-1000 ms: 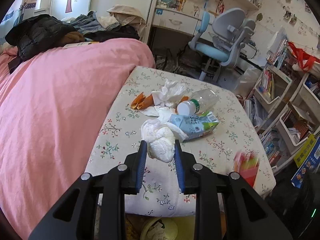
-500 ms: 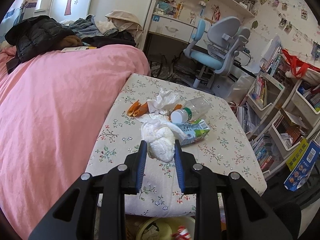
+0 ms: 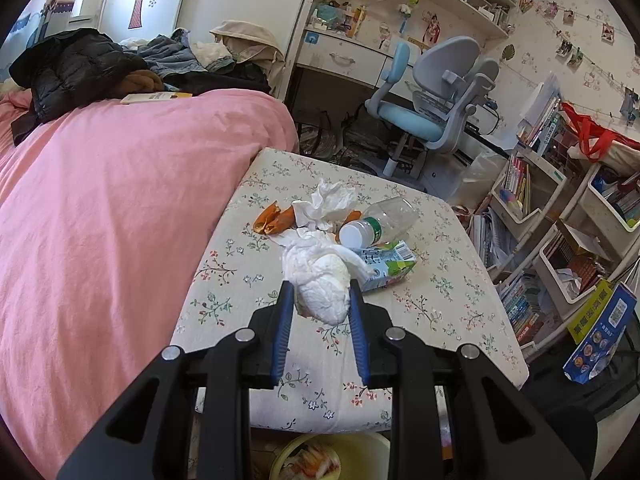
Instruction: Collect trash
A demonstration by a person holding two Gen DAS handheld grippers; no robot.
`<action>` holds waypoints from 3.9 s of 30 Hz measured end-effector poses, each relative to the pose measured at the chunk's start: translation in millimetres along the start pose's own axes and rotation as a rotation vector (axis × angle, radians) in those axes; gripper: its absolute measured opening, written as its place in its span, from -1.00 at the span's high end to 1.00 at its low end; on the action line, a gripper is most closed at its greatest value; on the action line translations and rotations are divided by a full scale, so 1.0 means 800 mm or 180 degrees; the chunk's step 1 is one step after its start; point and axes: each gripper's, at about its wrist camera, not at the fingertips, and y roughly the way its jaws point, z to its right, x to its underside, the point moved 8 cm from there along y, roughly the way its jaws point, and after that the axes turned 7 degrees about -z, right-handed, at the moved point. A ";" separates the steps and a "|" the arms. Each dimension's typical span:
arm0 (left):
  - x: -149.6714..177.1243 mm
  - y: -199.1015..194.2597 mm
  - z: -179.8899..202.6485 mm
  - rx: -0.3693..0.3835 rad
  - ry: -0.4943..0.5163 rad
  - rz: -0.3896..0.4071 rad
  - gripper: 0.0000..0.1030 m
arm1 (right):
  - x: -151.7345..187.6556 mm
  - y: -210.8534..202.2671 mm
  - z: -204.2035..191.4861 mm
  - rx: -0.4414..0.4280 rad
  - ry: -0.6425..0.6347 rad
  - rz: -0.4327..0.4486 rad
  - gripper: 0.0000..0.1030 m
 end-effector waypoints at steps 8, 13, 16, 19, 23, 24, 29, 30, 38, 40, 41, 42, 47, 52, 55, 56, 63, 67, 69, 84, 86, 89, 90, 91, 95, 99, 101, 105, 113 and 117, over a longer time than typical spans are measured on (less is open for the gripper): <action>0.016 0.004 0.003 -0.0039 0.0052 -0.0113 0.47 | -0.040 -0.080 0.067 0.0244 0.0453 0.0744 -0.55; 0.053 0.005 0.018 -0.0066 0.0192 -0.0303 0.47 | -0.087 -0.143 0.132 0.0322 0.0794 0.1248 -0.59; 0.079 0.007 0.032 -0.0070 0.0305 -0.0440 0.47 | -0.112 -0.177 0.163 0.0356 0.0852 0.1449 -0.65; 0.108 0.012 0.044 -0.0057 0.0367 -0.0626 0.47 | -0.134 -0.202 0.186 0.0361 0.0823 0.1609 -0.67; 0.154 0.020 0.062 -0.0062 0.0445 -0.0980 0.47 | -0.160 -0.216 0.203 0.0292 0.0789 0.1739 -0.69; 0.162 0.021 0.066 -0.0065 0.0469 -0.1042 0.47 | -0.167 -0.219 0.207 0.0258 0.0778 0.1761 -0.69; 0.214 0.035 0.082 -0.0067 0.0516 -0.1465 0.36 | -0.200 -0.217 0.213 0.0045 0.0726 0.1844 -0.70; 0.219 0.037 0.084 -0.0062 0.0520 -0.1498 0.17 | -0.201 -0.214 0.214 -0.0027 0.0734 0.1845 -0.70; 0.192 0.040 0.074 -0.0256 0.0348 -0.1074 -0.44 | -0.186 -0.221 0.227 -0.0438 0.1010 0.1873 -0.74; 0.172 0.037 0.061 -0.0634 0.0321 -0.0770 -0.46 | -0.180 -0.224 0.233 -0.0474 0.1136 0.1871 -0.76; 0.159 0.031 0.056 -0.0836 0.0321 -0.0562 -0.47 | -0.178 -0.223 0.234 -0.0452 0.1164 0.1851 -0.76; 0.148 0.026 0.054 -0.0960 0.0306 -0.0398 -0.55 | -0.177 -0.223 0.234 -0.0428 0.1183 0.1828 -0.76; 0.108 -0.008 0.052 -0.1327 0.0155 0.0304 -0.78 | -0.172 -0.219 0.226 -0.0246 0.1101 0.1747 -0.76; 0.091 -0.008 0.054 -0.1374 -0.0012 0.0391 -0.78 | -0.167 -0.215 0.216 -0.0075 0.0926 0.1722 -0.77; 0.087 -0.015 0.059 -0.1402 -0.0018 0.0454 -0.84 | -0.164 -0.211 0.209 -0.0030 0.0849 0.1687 -0.77; 0.087 -0.015 0.062 -0.1410 -0.0006 0.0461 -0.84 | -0.164 -0.210 0.207 -0.0023 0.0831 0.1678 -0.77; 0.080 -0.011 0.072 -0.1409 0.0000 0.0449 -0.85 | -0.164 -0.204 0.200 0.0000 0.0771 0.1632 -0.78; 0.080 -0.011 0.072 -0.1427 -0.0001 0.0442 -0.85 | -0.163 -0.204 0.199 0.0003 0.0775 0.1635 -0.78; 0.080 -0.011 0.072 -0.1440 -0.0011 0.0449 -0.85 | -0.163 -0.204 0.200 0.0002 0.0788 0.1639 -0.79; 0.078 -0.009 0.076 -0.1467 -0.0004 0.0442 -0.85 | -0.163 -0.204 0.201 0.0014 0.0785 0.1622 -0.81; 0.078 -0.009 0.076 -0.1468 0.0001 0.0445 -0.85 | -0.163 -0.204 0.201 0.0021 0.0783 0.1620 -0.81; 0.078 -0.009 0.077 -0.1473 0.0013 0.0459 -0.85 | -0.163 -0.204 0.201 0.0031 0.0773 0.1616 -0.81; 0.077 -0.009 0.078 -0.1473 0.0016 0.0459 -0.85 | -0.163 -0.203 0.201 0.0032 0.0771 0.1612 -0.81; 0.078 -0.008 0.079 -0.1471 0.0021 0.0456 -0.85 | -0.163 -0.203 0.202 0.0033 0.0770 0.1607 -0.81; 0.078 -0.005 0.081 -0.1450 0.0051 0.0431 -0.85 | -0.162 -0.204 0.208 0.0051 0.0801 0.1612 -0.81; 0.073 -0.004 0.078 -0.1400 0.0009 0.0437 -0.85 | -0.162 -0.205 0.217 0.0062 0.0887 0.1621 -0.82; 0.071 -0.002 0.075 -0.1376 -0.0018 0.0431 -0.85 | -0.162 -0.203 0.220 0.0062 0.0910 0.1607 -0.82; 0.066 0.008 0.064 -0.1347 -0.0122 0.0363 -0.85 | -0.163 -0.203 0.222 0.0035 0.0939 0.1617 -0.82; 0.021 0.039 0.048 -0.1101 -0.0148 0.0241 -0.85 | -0.163 -0.198 0.236 -0.0063 0.1130 0.1583 -0.83; -0.003 0.069 0.037 -0.0915 -0.0243 0.0150 -0.85 | -0.164 -0.188 0.234 -0.0144 0.1168 0.1485 -0.83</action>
